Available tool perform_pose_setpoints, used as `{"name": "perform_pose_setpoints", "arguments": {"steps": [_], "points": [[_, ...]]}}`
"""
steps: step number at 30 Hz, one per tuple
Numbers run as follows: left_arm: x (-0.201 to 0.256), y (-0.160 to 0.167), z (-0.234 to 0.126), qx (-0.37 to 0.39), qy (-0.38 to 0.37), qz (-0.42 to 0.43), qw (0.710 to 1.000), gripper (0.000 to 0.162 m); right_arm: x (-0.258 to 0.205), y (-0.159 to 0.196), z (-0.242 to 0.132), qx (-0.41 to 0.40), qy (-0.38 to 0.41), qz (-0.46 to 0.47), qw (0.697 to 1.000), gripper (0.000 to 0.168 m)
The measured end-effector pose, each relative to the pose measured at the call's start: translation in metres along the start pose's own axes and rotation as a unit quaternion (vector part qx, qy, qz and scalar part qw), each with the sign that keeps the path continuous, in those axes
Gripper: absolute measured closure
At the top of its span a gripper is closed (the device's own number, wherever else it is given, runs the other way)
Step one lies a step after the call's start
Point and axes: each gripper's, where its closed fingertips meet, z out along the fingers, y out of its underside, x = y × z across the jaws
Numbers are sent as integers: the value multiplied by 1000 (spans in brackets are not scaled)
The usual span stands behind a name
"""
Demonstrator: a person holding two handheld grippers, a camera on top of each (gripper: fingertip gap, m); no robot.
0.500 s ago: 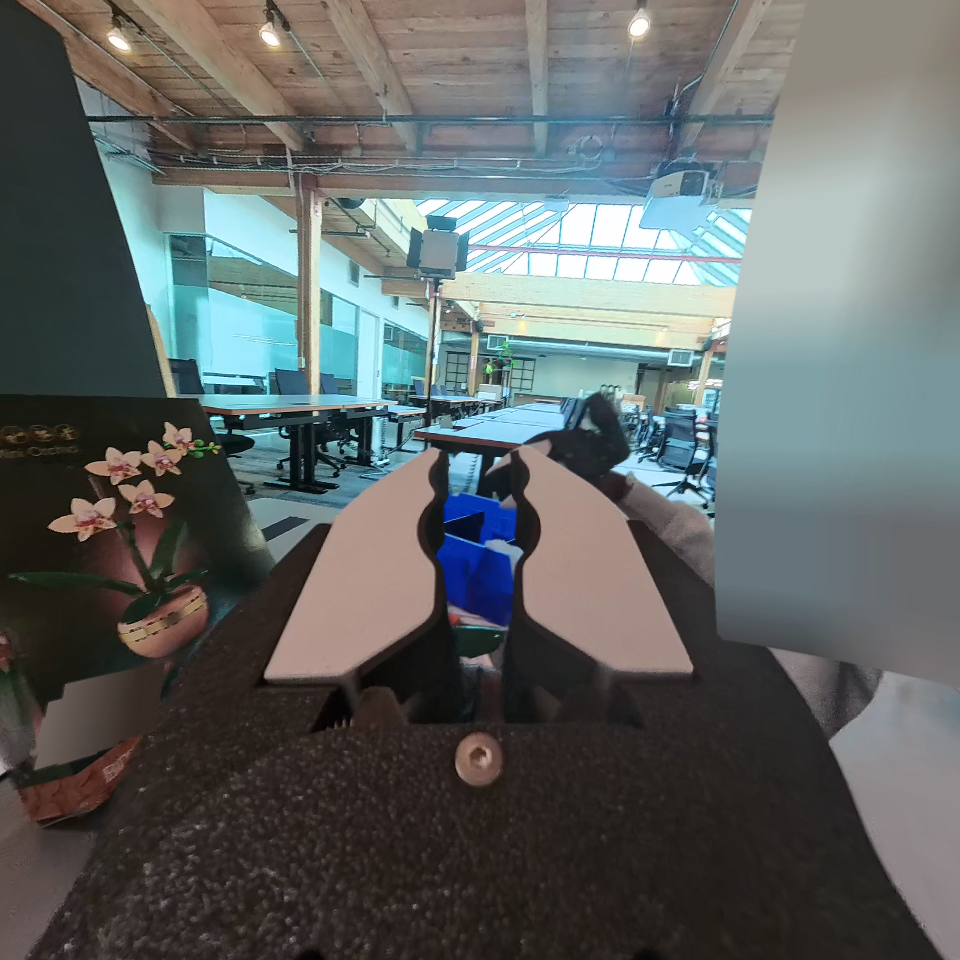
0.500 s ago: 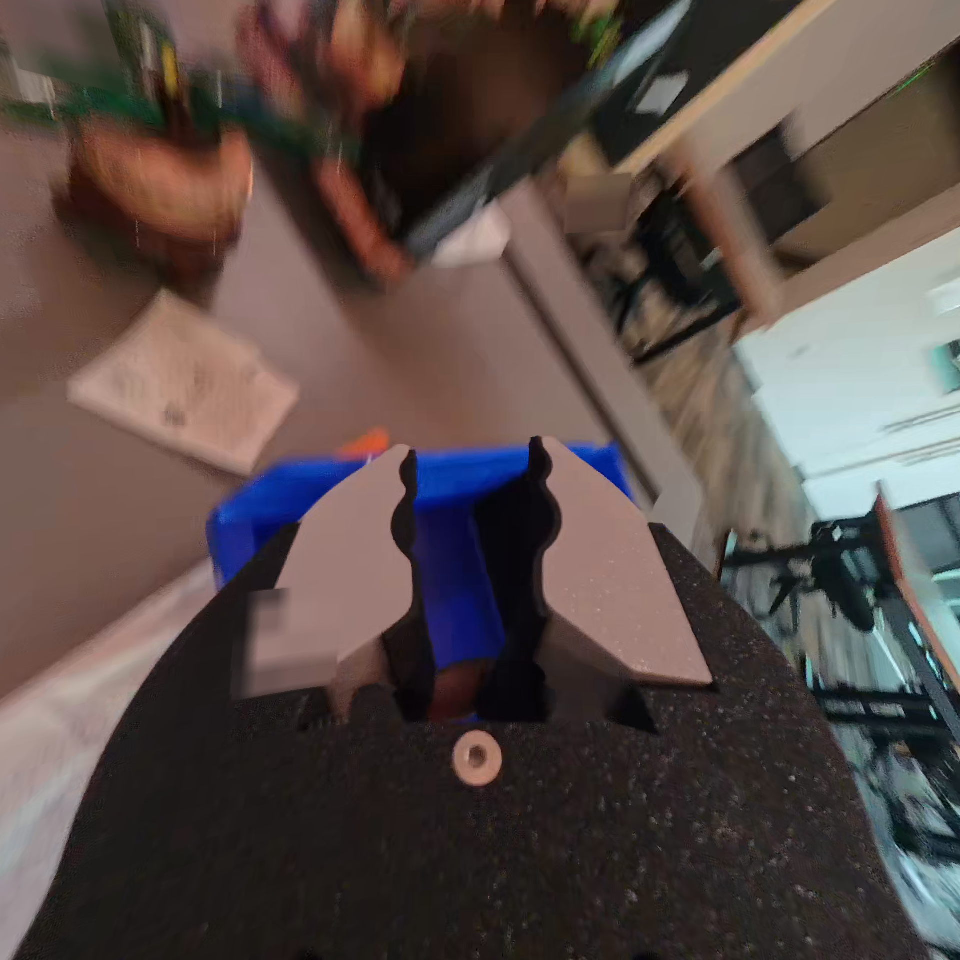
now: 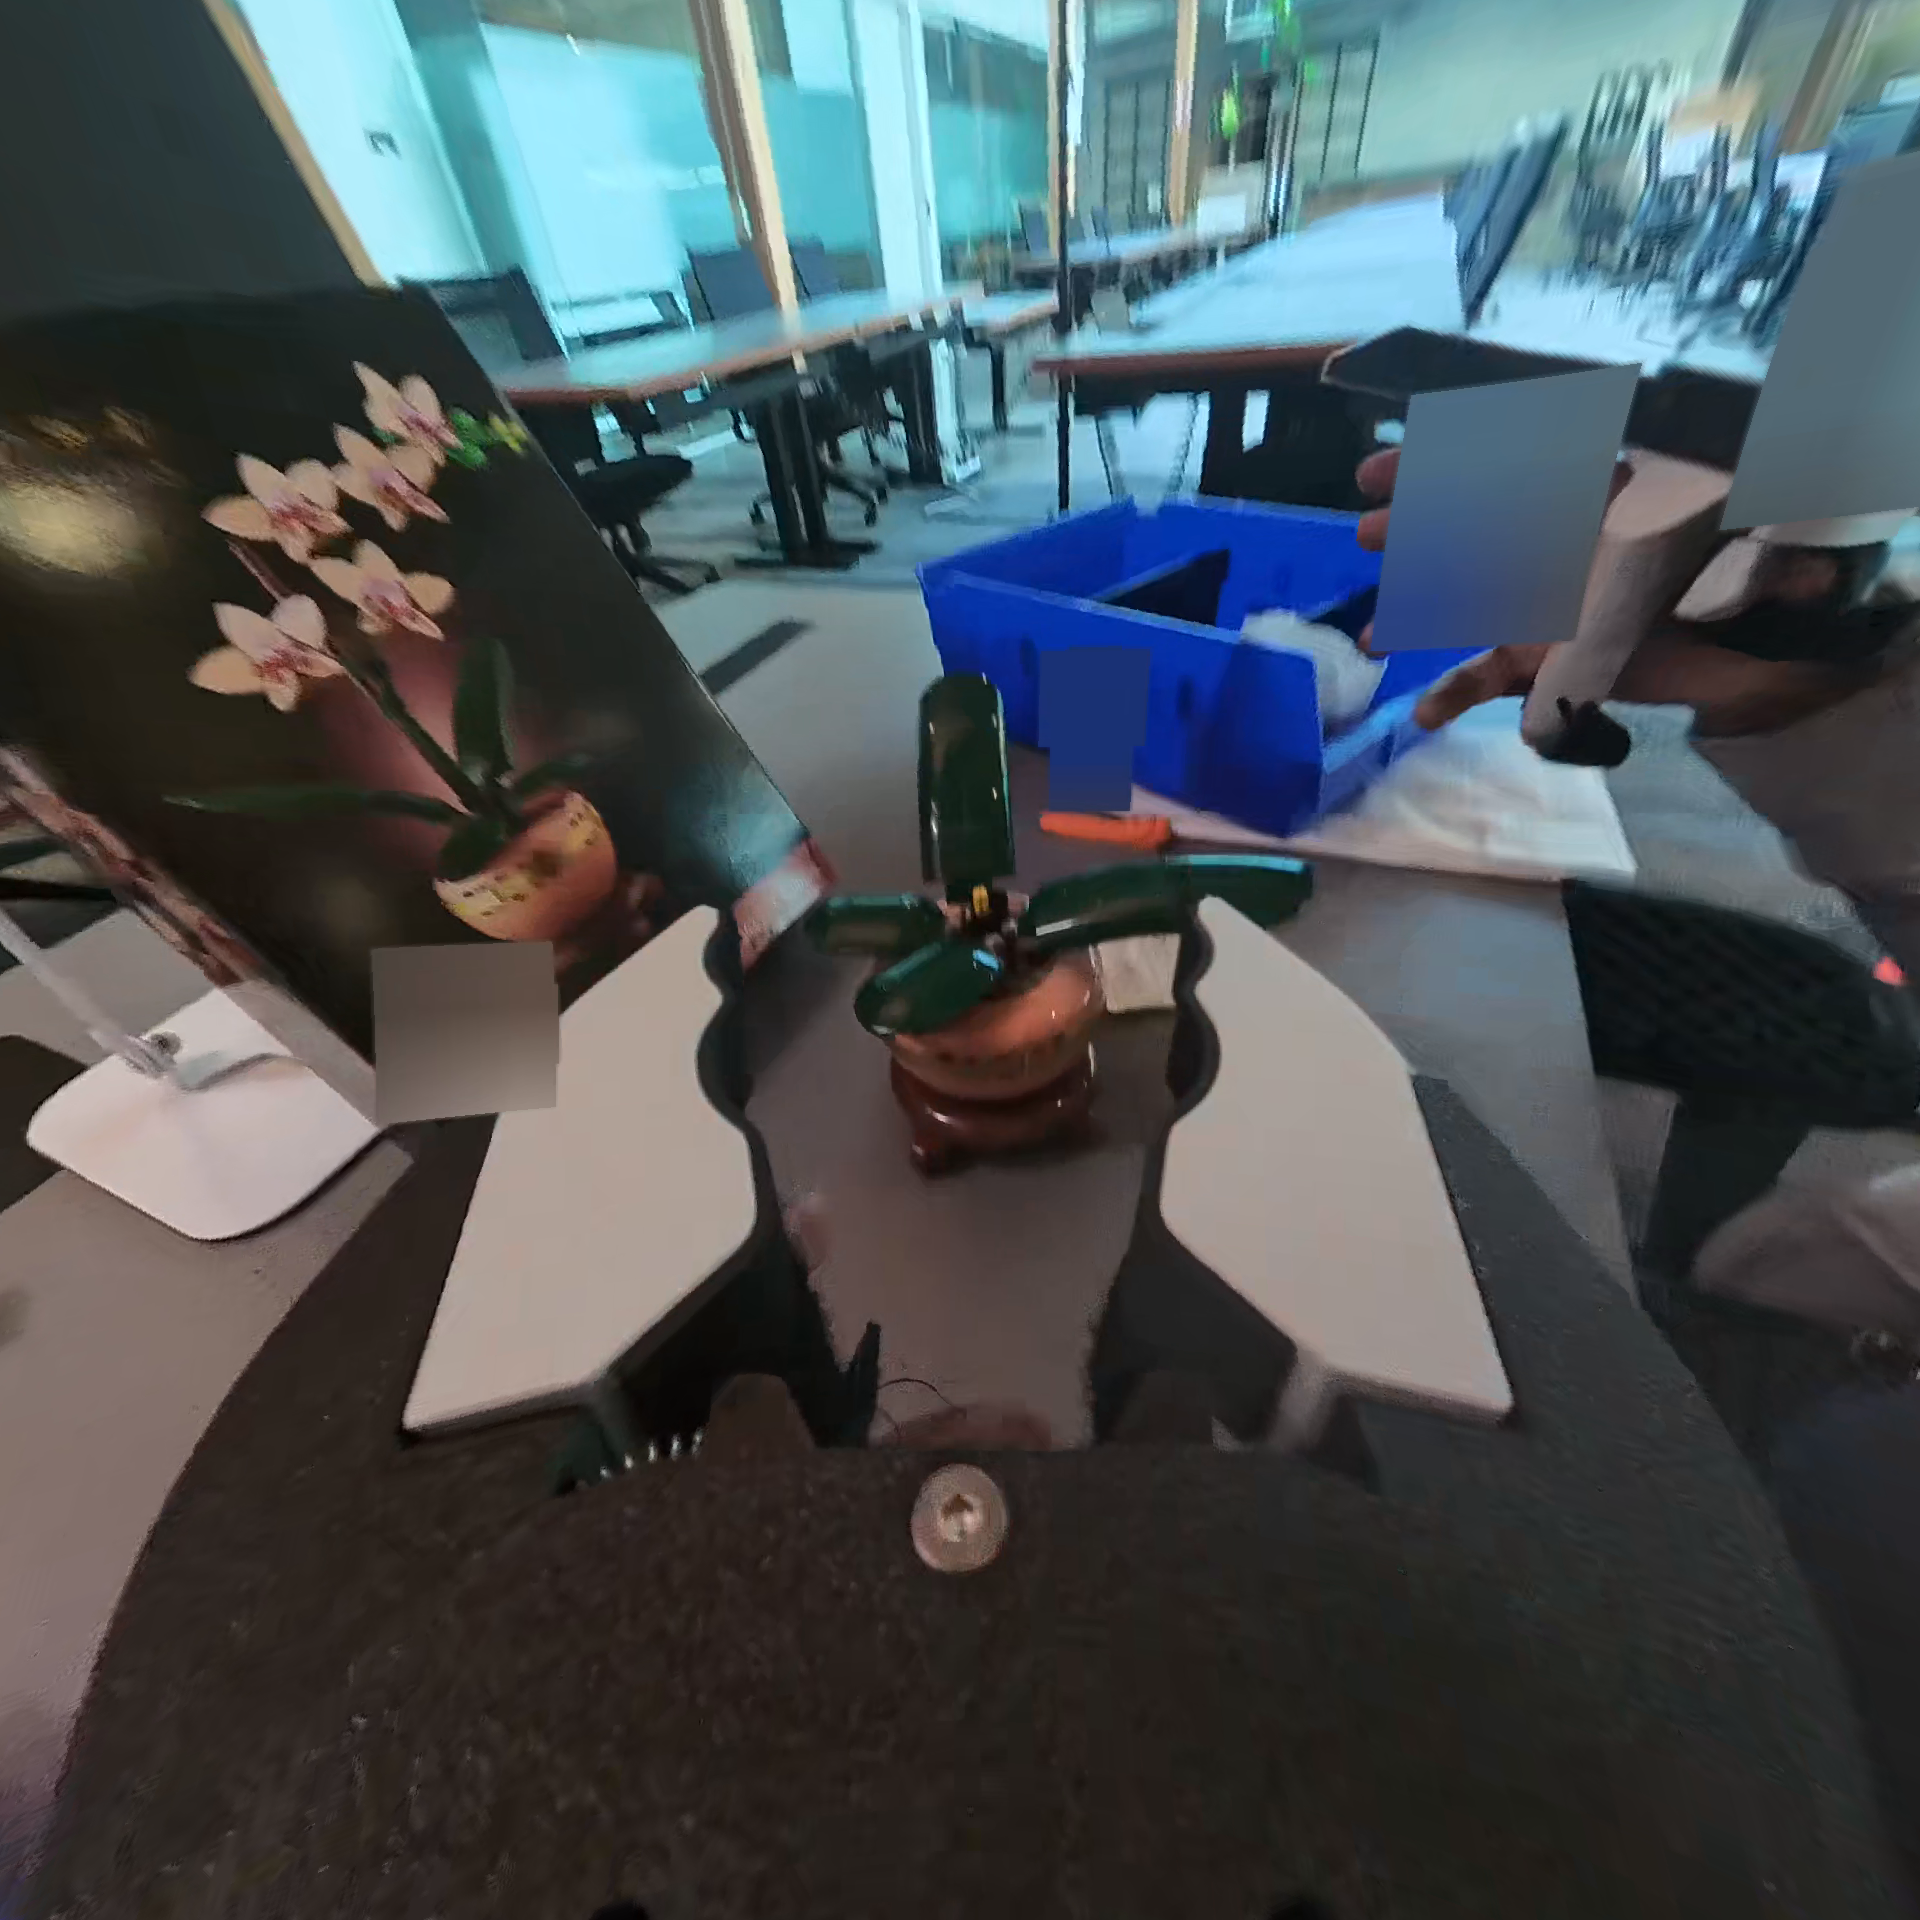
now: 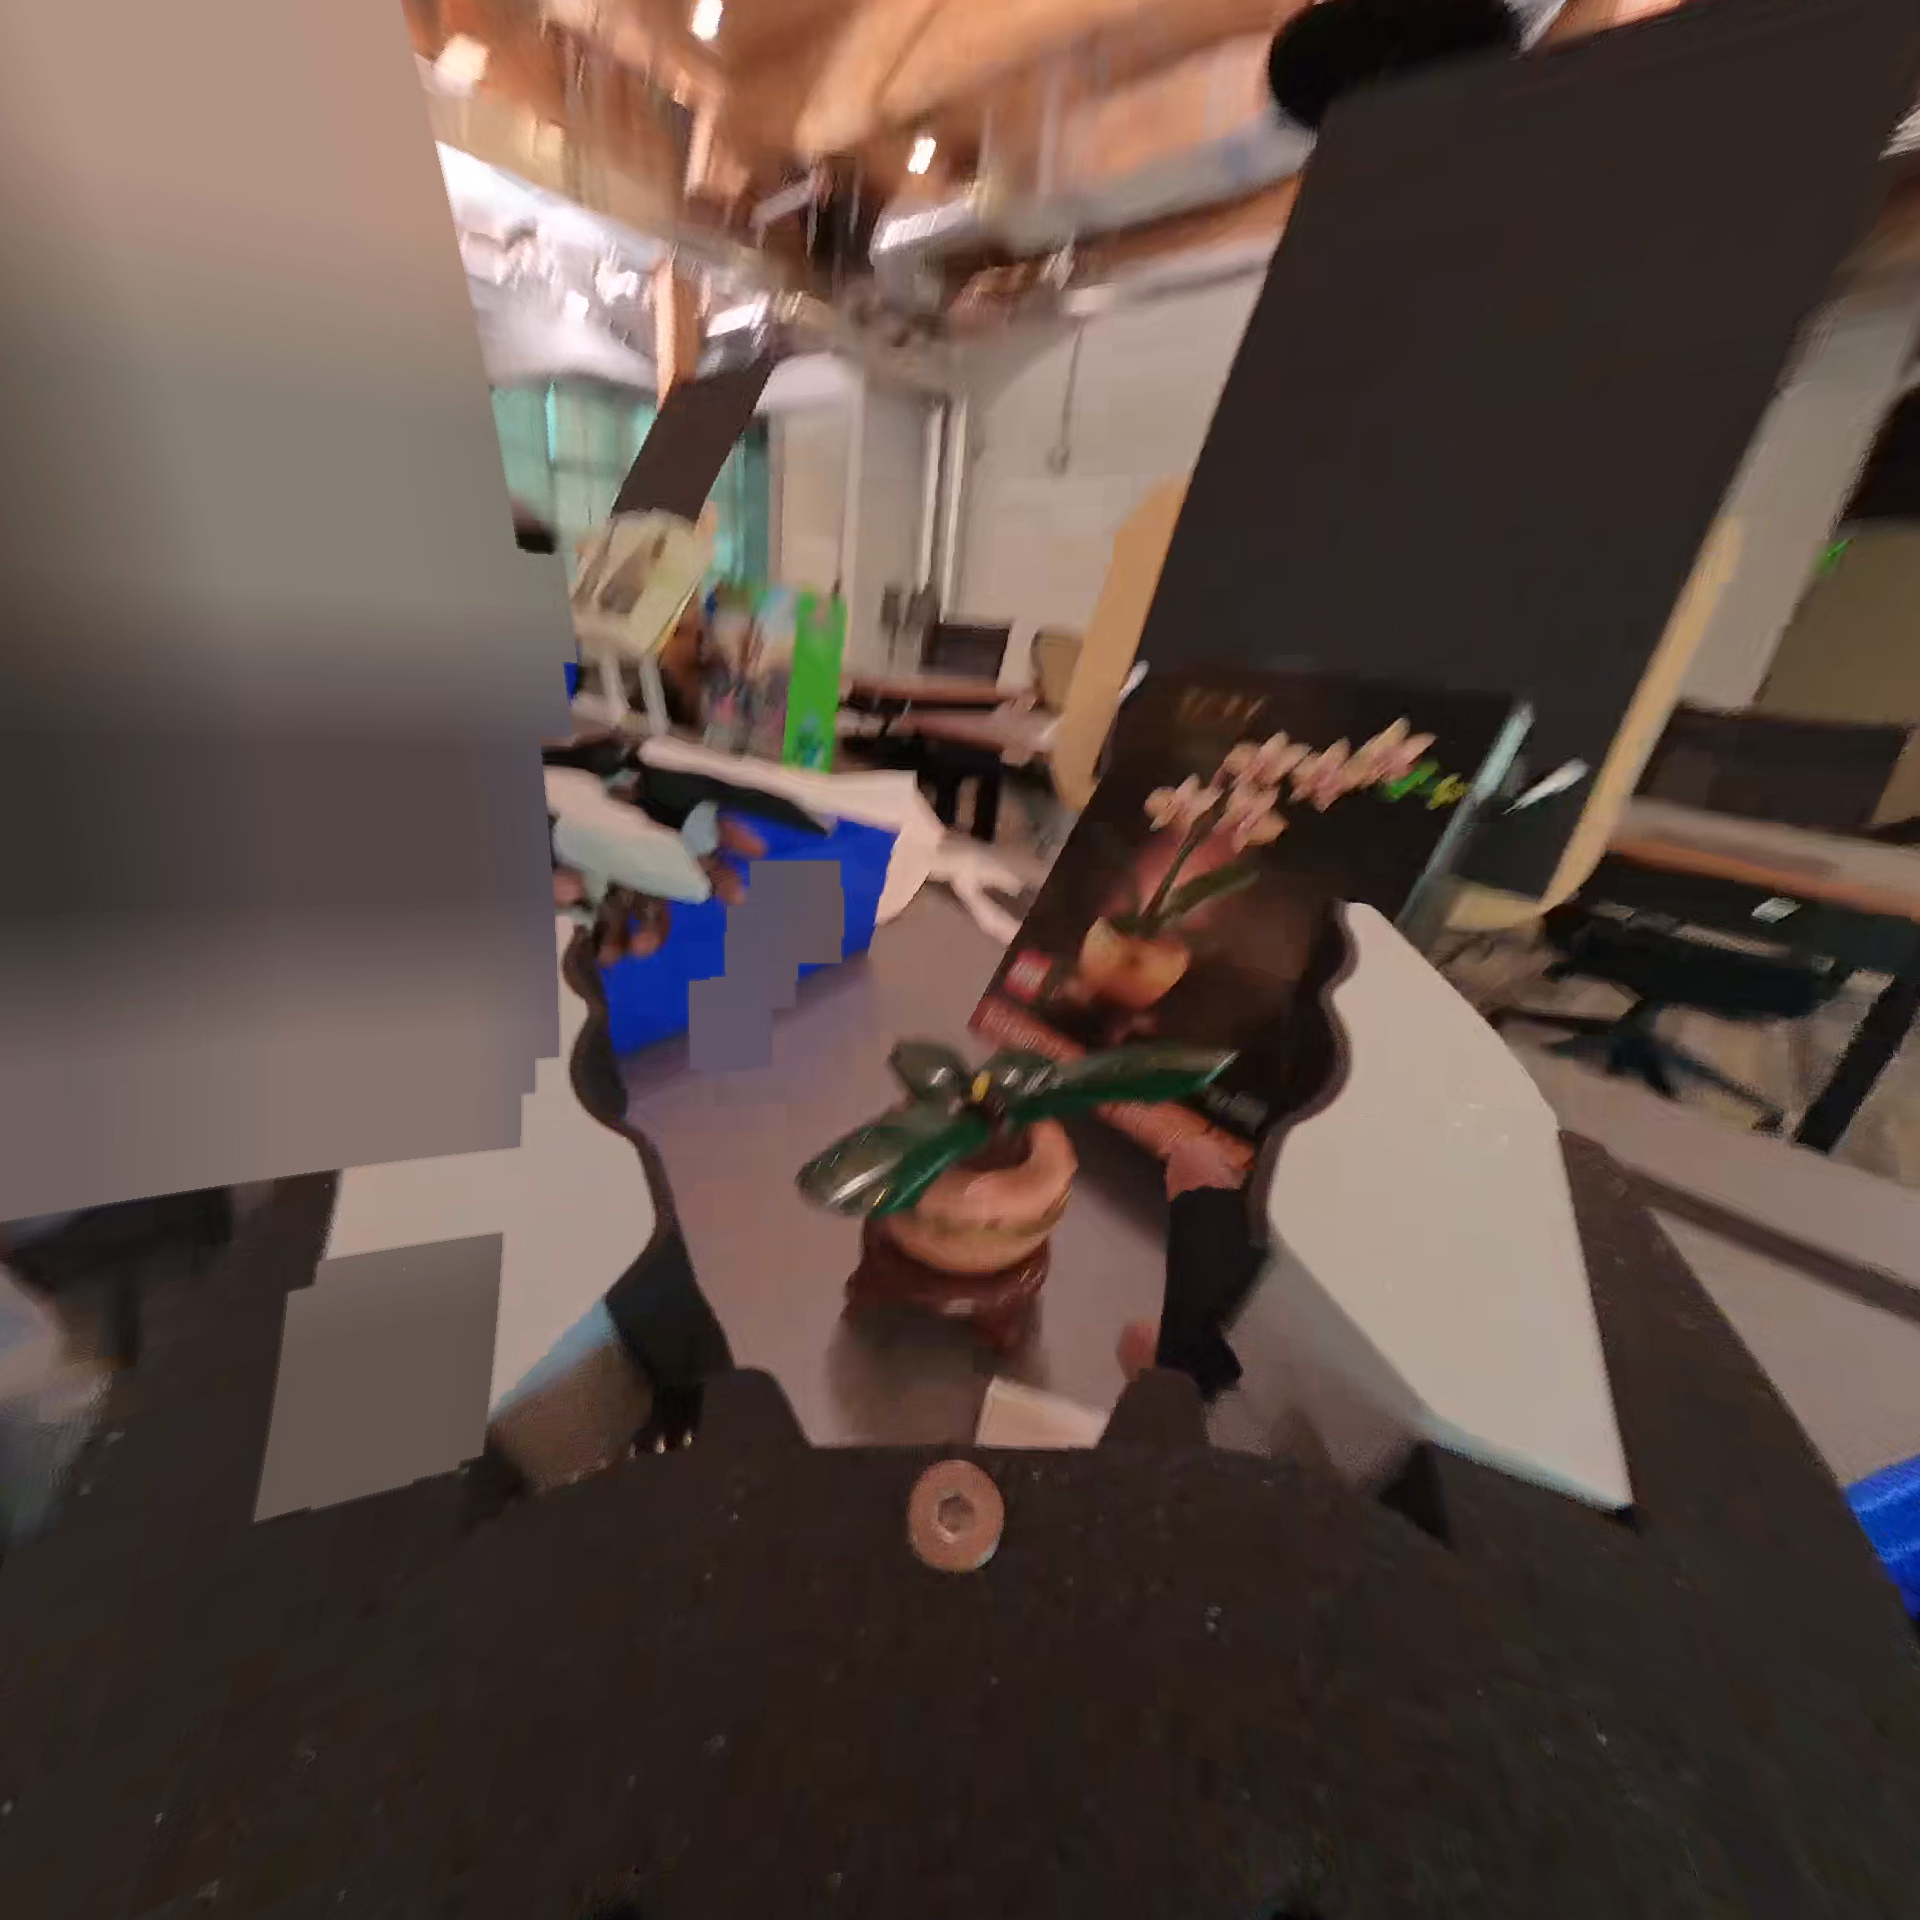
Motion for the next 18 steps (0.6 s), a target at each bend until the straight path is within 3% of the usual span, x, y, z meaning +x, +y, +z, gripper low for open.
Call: {"name": "perform_pose_setpoints", "arguments": {"steps": [1, 2, 4, 6, 8, 10, 12, 14, 18], "points": [[2, 8, 5, -20, 4, 10, 1000, 84, -6, 16, 1, -28, -11, 7, 1000, 48], [5, 16, 9, -38, 8, 20, 999, 88, -8, 38, 1, -71, -9, 19, 997, 64], [11, 26, 13, -69, 21, 42, 997, 121, -13, 93, -10, -213, -11, 18, 977, 93], [17, 27, 13, -79, 35, 51, 995, 144, 1, 136, -26, -333, 35, -1, 942, 122], [24, 28, 14, -80, 58, 34, 995, 156, 9, 147, -27, -363, 59, -24, 930, 141], [30, 36, 22, -85, 78, 4, 993, 154, -8, 139, -13, -321, 18, -20, 947, 137], [29, 49, 32, -99, 74, -2, 992, 135, -18, 137, -1, -300, 3, -5, 954, 111], [26, 58, 41, -109, 57, 17, 992, 125, -17, 143, 7, -310, 11, -16, 951, 101], [33, 68, 50, -124, 56, 62, 989, 126, -25, 133, 28, -265, 5, -1, 964, 109]]}}
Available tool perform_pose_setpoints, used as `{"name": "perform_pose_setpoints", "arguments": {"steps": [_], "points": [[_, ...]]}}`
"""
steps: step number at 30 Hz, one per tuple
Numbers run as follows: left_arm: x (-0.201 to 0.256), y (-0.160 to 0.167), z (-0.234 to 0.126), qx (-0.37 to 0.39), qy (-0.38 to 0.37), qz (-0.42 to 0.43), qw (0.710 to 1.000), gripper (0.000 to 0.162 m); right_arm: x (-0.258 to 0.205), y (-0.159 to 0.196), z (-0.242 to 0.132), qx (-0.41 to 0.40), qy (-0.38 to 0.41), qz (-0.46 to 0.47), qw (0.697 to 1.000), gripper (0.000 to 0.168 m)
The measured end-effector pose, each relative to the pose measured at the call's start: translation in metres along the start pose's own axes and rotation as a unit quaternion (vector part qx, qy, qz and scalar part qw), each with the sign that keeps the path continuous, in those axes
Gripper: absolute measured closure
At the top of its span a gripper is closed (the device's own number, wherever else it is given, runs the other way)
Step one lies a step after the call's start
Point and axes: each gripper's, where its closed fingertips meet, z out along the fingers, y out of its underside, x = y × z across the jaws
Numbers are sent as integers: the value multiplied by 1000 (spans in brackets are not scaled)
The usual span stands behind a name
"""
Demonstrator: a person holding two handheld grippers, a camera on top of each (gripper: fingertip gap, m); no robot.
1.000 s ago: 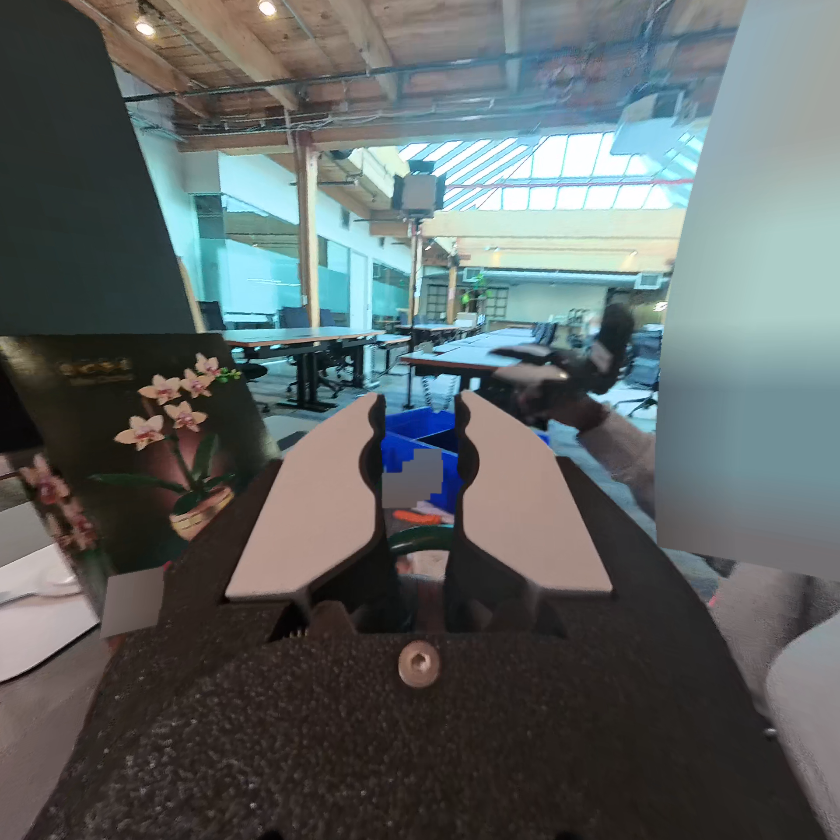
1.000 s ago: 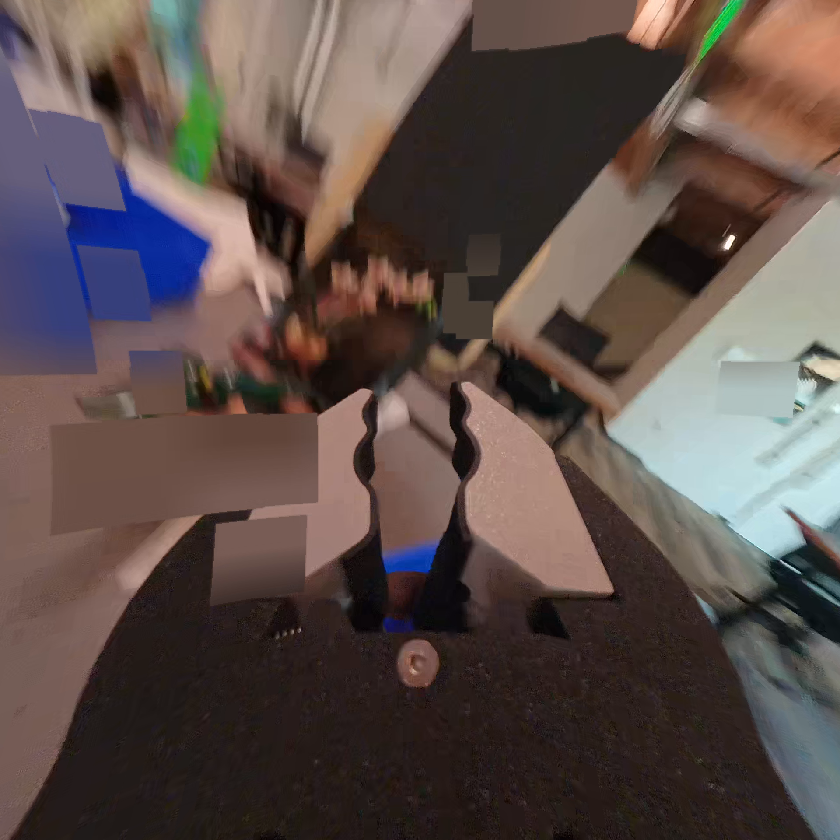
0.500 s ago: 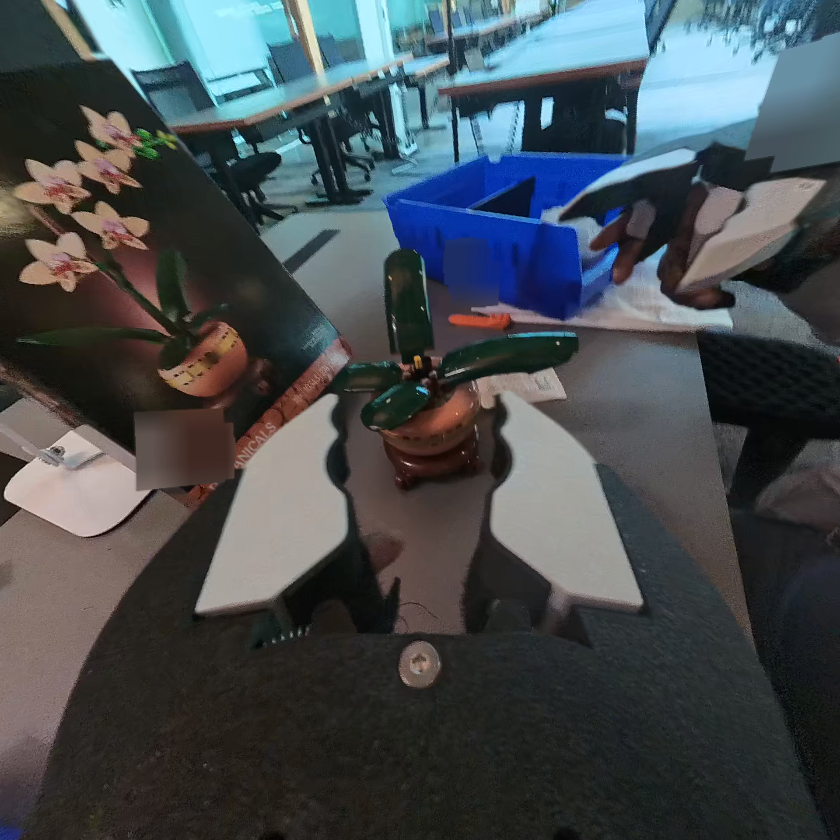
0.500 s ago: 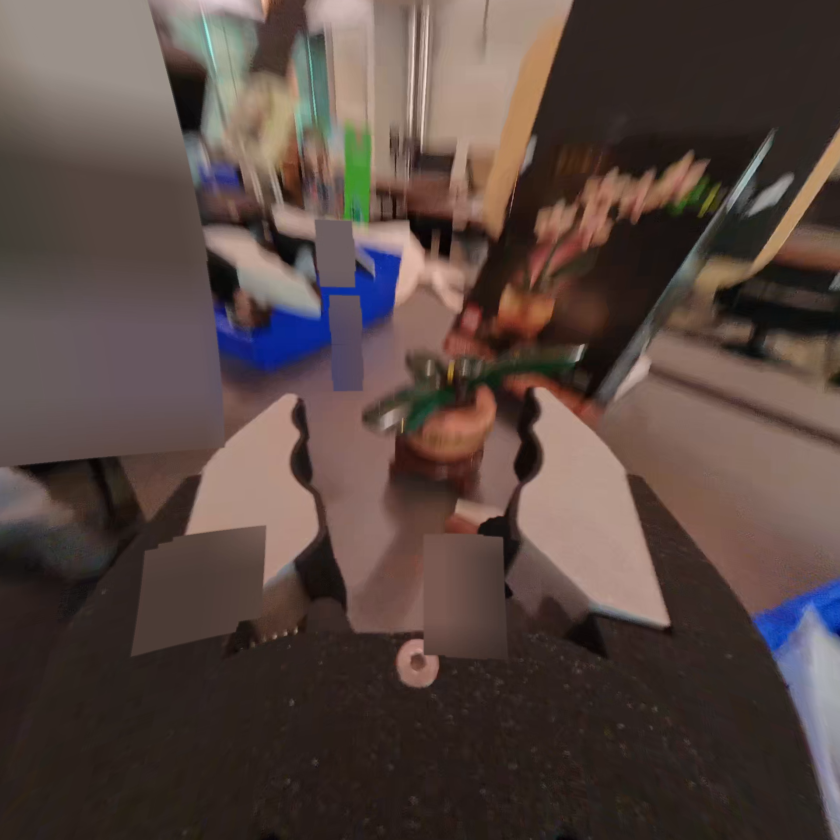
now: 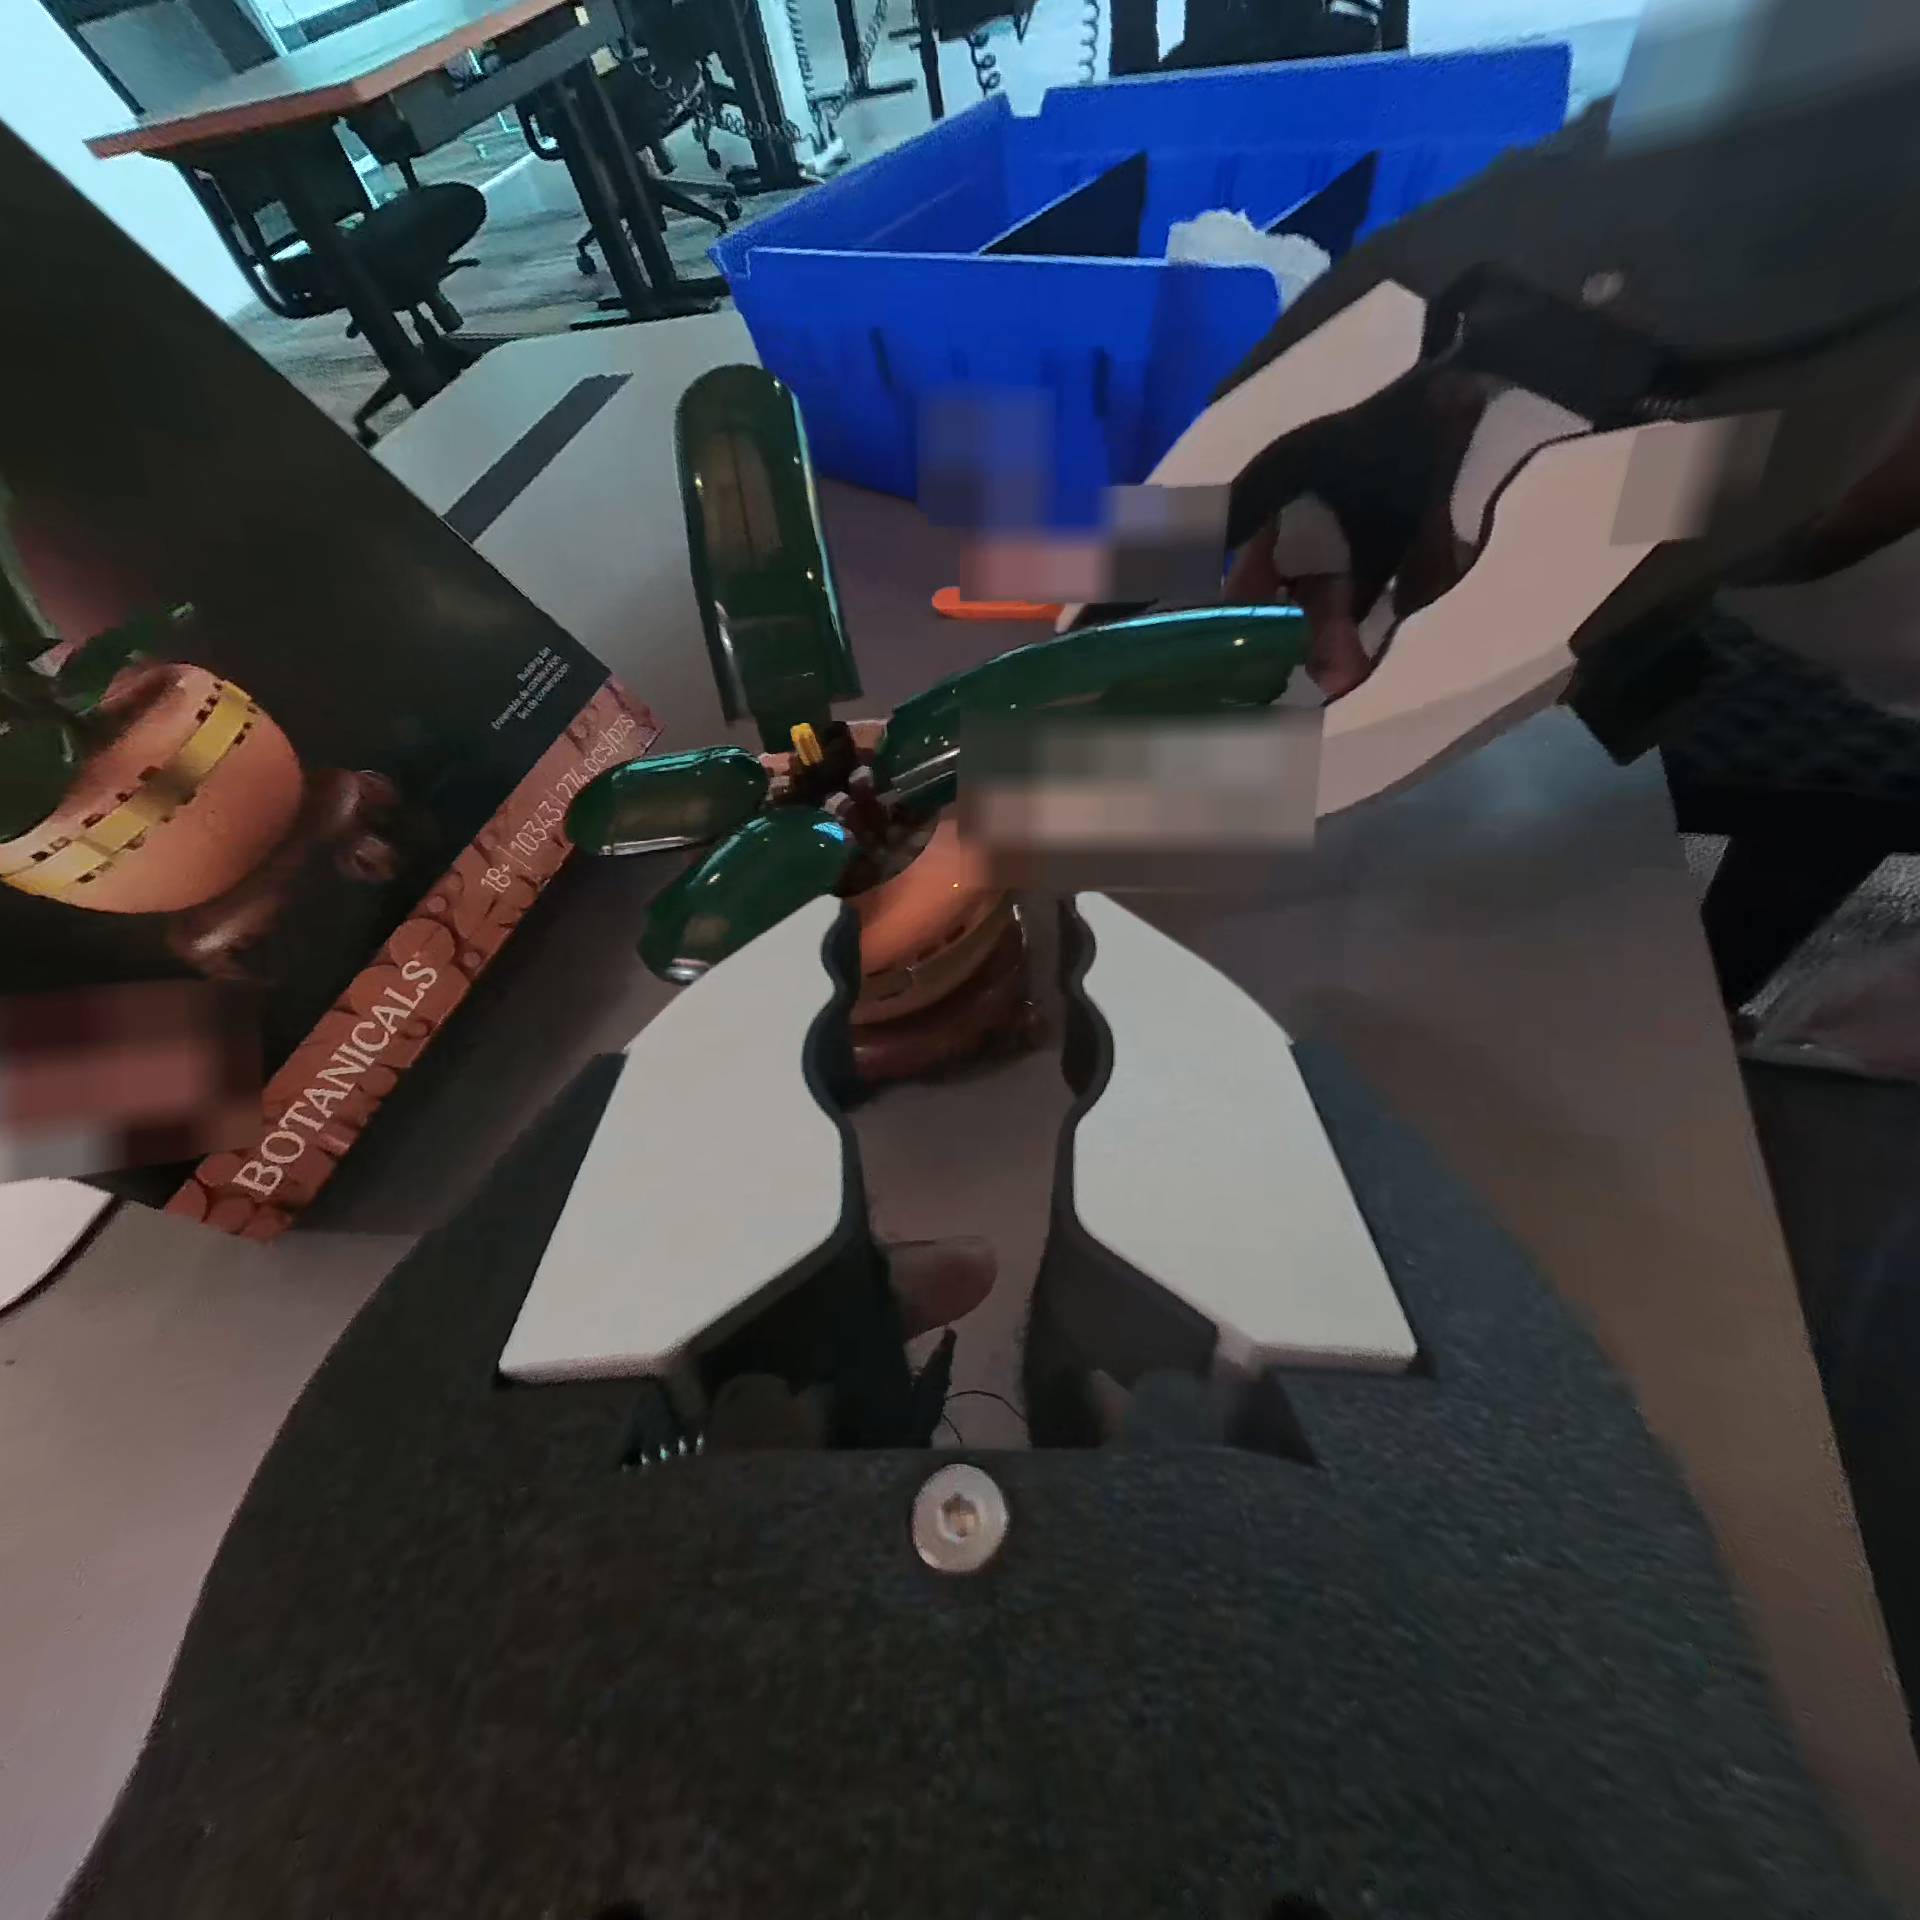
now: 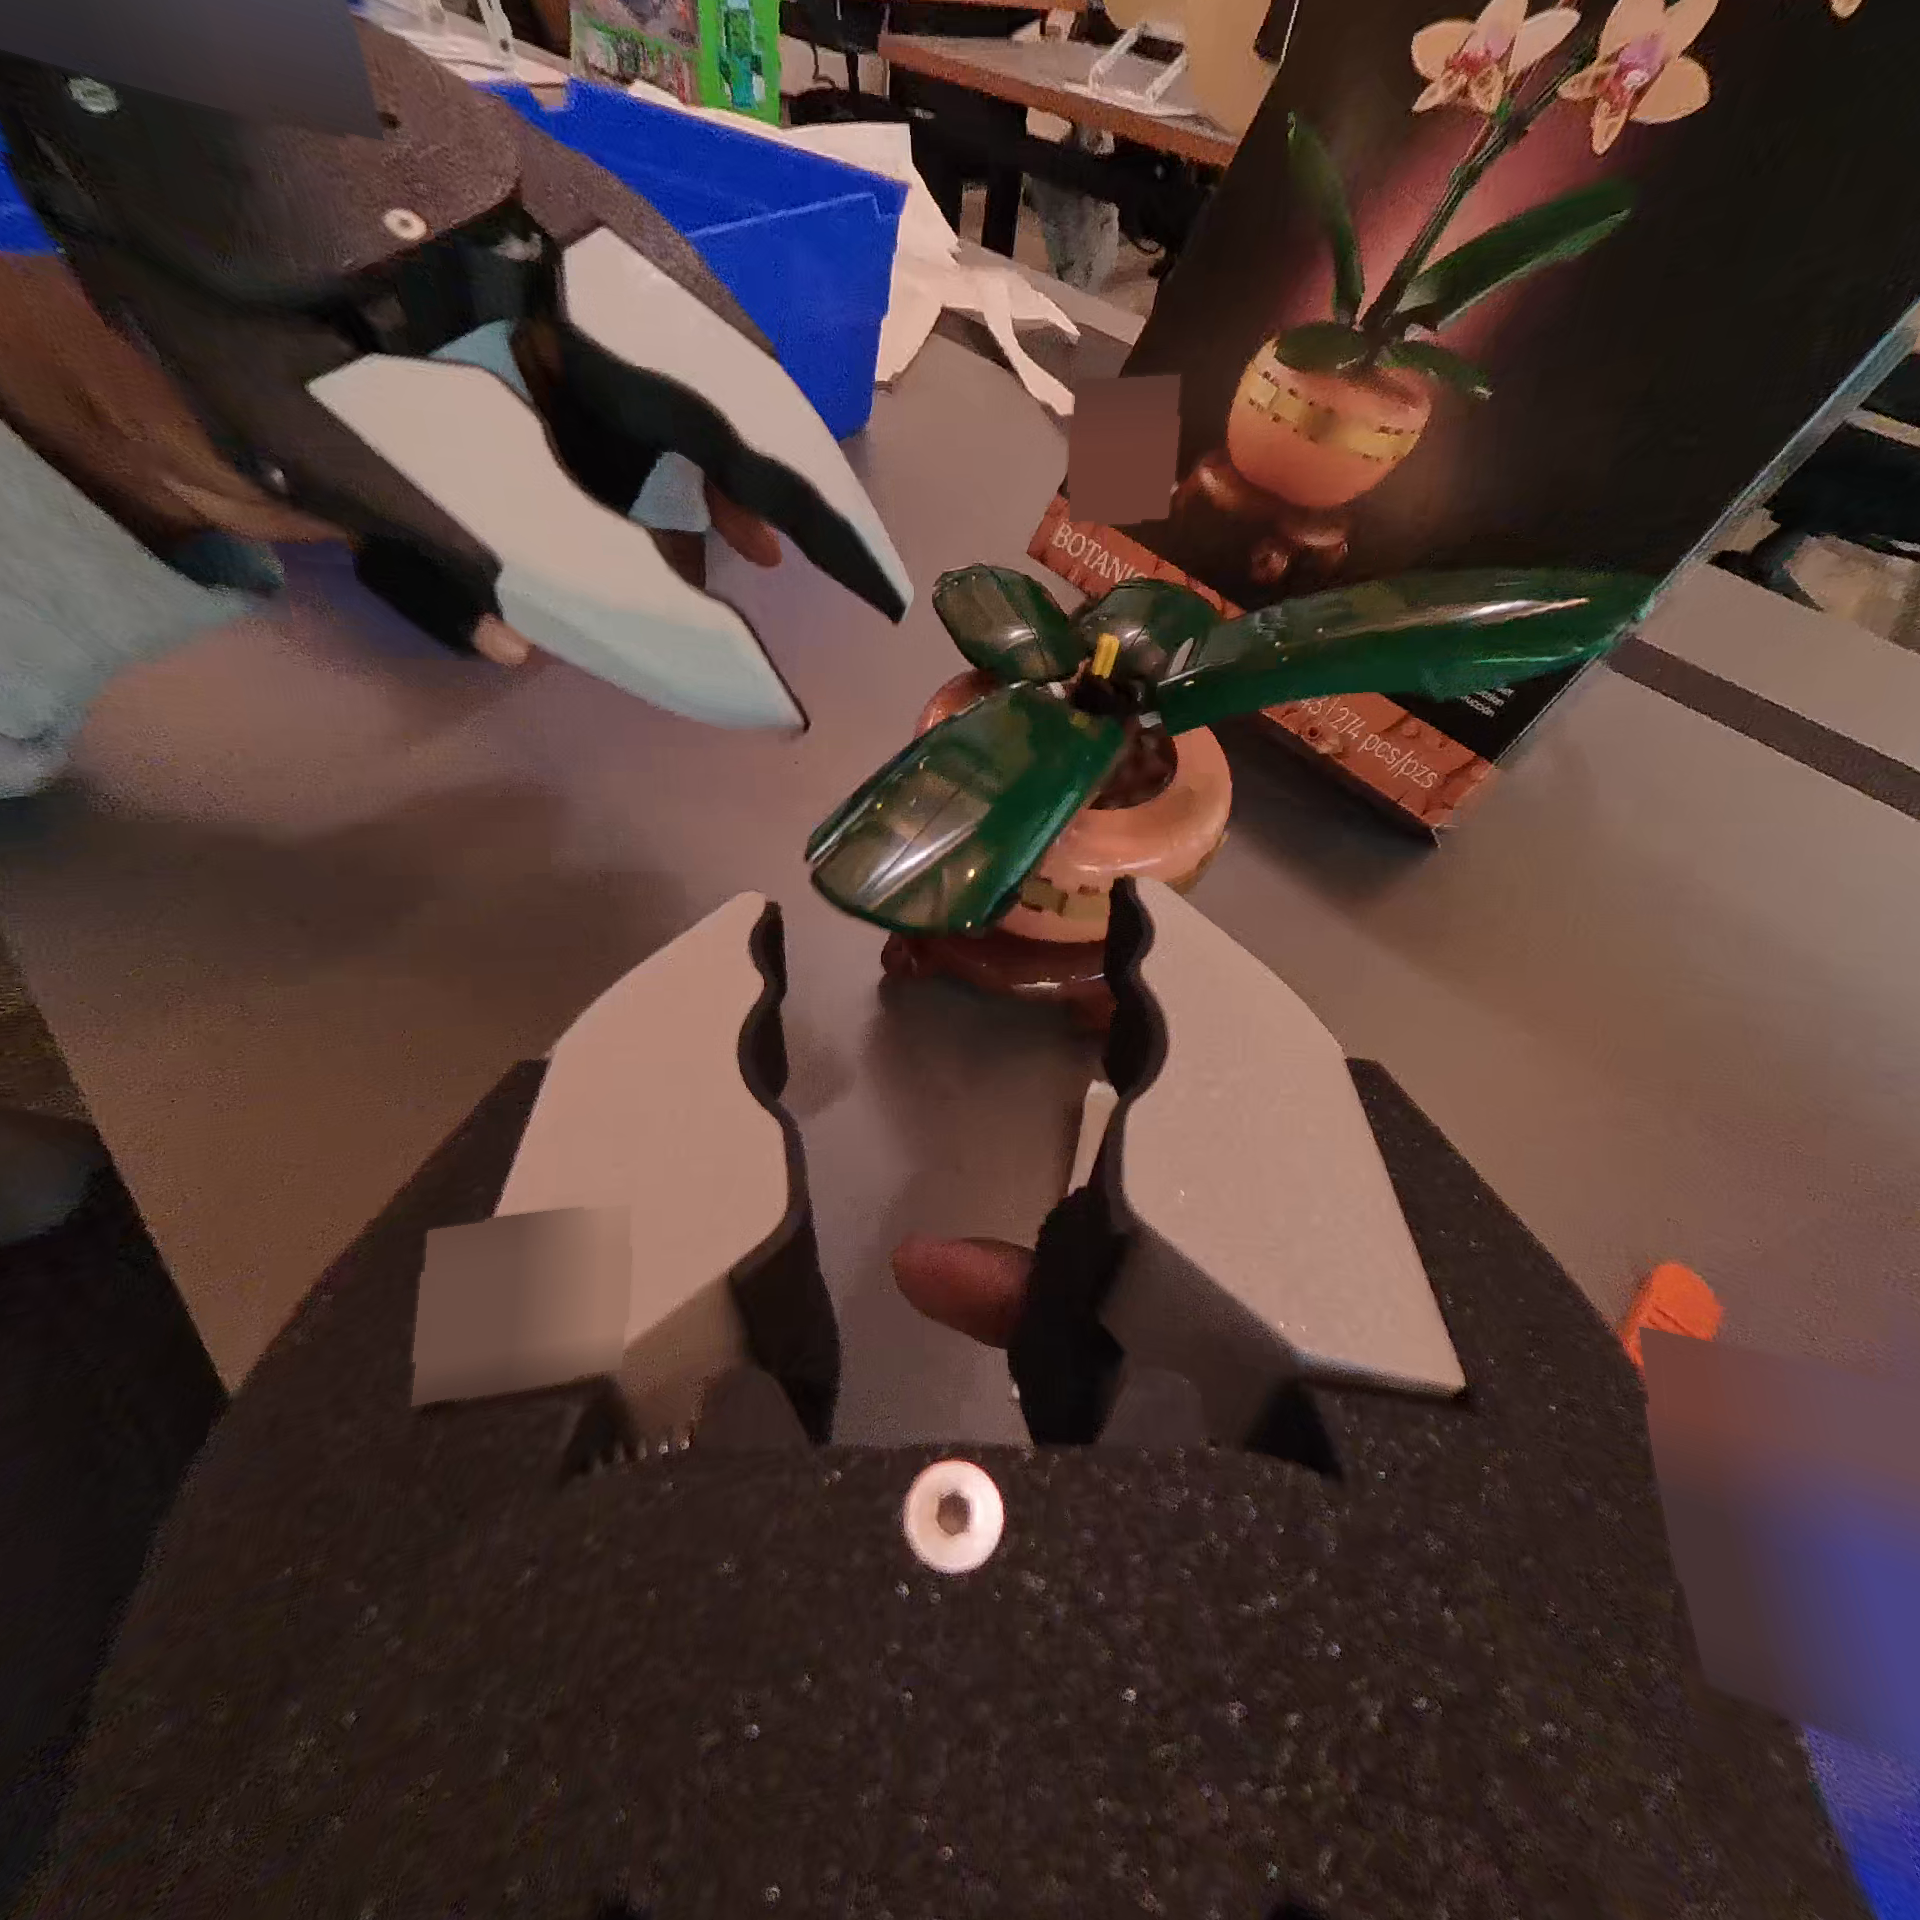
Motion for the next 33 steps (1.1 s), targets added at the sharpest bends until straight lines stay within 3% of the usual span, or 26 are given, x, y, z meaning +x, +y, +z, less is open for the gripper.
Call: {"name": "perform_pose_setpoints", "arguments": {"steps": [5, 7, 12, 15, 19, 22, 24, 28, 30, 33], "points": [[0, 6, 4, -13, 4, -4, 1000, 130, -7, 0, 27, -28, -15, -34, 999, 111], [-2, 9, 1, -23, -3, 2, 1000, 133, -27, -6, 31, -15, -54, -50, 997, 118], [-23, 10, -28, -63, -62, 20, 996, 141, -70, -4, 42, -10, -117, -97, 988, 115], [-33, 1, -50, -63, -99, 24, 993, 134, -59, 2, 31, -5, -87, -127, 988, 119], [-20, -27, -66, -4, -85, 41, 996, 125, 7, 14, 14, -27, 24, -82, 996, 119], [5, -47, -50, 32, -53, 25, 998, 93, 29, 15, 25, -36, 17, -57, 998, 115], [17, -36, -30, -24, -53, 44, 997, 88, 26, 12, 39, -41, -10, -48, 998, 110], [2, 0, -16, -125, -106, 104, 981, 108, 2, 6, 49, -47, -23, -66, 996, 119], [-19, 9, -31, -154, -151, 108, 971, 121, -25, 5, 43, -38, -72, -96, 992, 128], [-39, 18, -60, -173, -173, 90, 966, 126, -34, 14, 32, -55, -78, -107, 990, 123]]}}
